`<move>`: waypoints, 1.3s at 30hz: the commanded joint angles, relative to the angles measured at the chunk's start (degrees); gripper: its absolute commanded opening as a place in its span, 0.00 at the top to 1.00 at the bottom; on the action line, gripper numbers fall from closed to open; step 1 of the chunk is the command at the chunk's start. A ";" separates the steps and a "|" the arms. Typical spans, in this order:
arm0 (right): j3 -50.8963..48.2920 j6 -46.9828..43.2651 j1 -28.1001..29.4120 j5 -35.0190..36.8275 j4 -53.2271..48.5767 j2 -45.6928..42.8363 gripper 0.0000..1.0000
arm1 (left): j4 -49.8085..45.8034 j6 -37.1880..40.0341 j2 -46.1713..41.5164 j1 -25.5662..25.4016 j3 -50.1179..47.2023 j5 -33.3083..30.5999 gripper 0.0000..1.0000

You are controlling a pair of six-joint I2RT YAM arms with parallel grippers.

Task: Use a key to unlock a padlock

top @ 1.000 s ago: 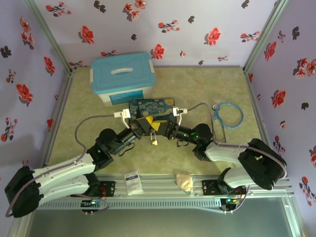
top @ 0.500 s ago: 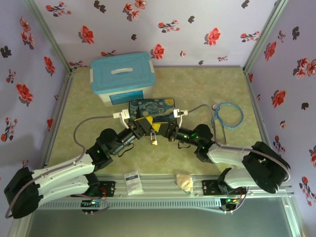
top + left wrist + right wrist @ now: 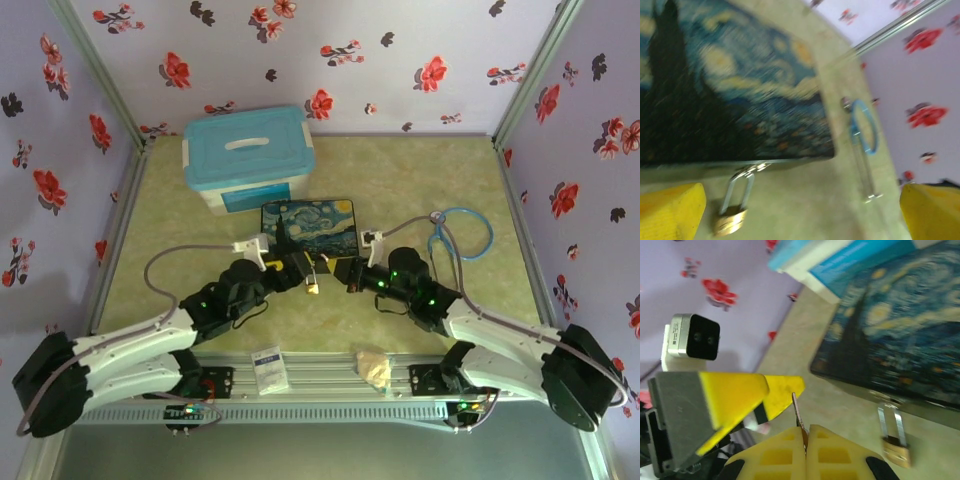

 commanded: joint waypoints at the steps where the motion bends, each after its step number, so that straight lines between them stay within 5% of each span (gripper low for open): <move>1: 0.79 -3.50 -0.38 6.33 -10.89 -2.05 1.00 | -3.77 1.49 3.93 -0.48 0.76 0.64 0.05; 7: -1.21 -2.78 -0.35 8.05 -13.36 -2.87 1.00 | 3.10 5.00 14.41 -0.30 0.88 4.35 0.20; 14: -2.93 -2.28 -0.38 7.91 -14.22 -5.27 1.00 | 4.63 5.04 24.15 -2.38 4.28 2.98 0.27; 39: -8.22 1.16 -0.28 9.18 -11.03 -7.09 1.00 | 17.58 4.39 36.04 -3.99 4.20 2.25 0.74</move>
